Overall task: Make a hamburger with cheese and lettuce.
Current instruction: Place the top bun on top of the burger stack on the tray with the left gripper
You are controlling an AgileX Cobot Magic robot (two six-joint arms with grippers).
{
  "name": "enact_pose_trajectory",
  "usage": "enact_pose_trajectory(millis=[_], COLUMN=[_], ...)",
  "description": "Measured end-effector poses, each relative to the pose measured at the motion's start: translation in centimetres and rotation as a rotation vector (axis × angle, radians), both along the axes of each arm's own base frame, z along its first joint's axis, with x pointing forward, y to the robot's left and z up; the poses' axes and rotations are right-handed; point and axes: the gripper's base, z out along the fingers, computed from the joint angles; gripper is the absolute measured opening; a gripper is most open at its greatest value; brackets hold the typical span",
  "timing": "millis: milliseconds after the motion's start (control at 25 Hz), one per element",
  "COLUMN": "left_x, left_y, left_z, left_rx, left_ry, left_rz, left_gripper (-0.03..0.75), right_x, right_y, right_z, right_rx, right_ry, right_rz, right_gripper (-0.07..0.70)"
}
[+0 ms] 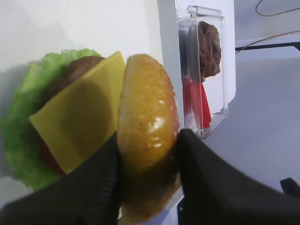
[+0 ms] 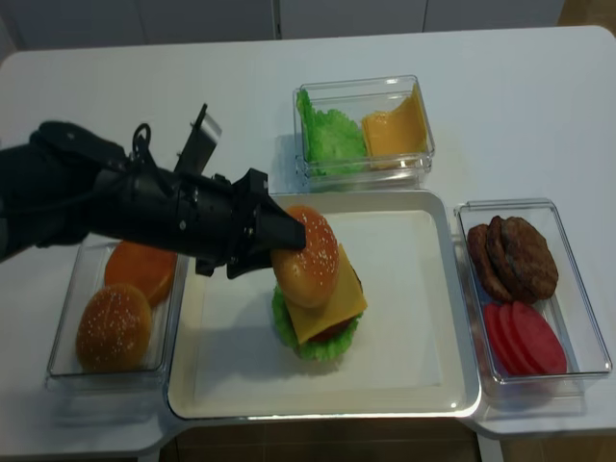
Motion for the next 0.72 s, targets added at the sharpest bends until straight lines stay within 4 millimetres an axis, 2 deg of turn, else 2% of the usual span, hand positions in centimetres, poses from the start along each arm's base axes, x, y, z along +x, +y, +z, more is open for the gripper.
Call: enact_pose_trajectory(millis=[360,720], left_x=[0.3,0.5], left_y=[-0.3,-1.4], left_z=[0.6,-1.0], left_rx=[-0.11,-0.116], left_ry=[0.004,0.063], left_rz=[0.061,0.041], left_gripper=[0.262,0.262], right_x=[0.0,0.0], right_y=[0.0,0.0], right_z=[0.0,0.0], right_rx=[0.0,0.0], right_ry=[0.0,0.0], right_rz=[0.0,0.0], right_gripper=[0.501,0.501])
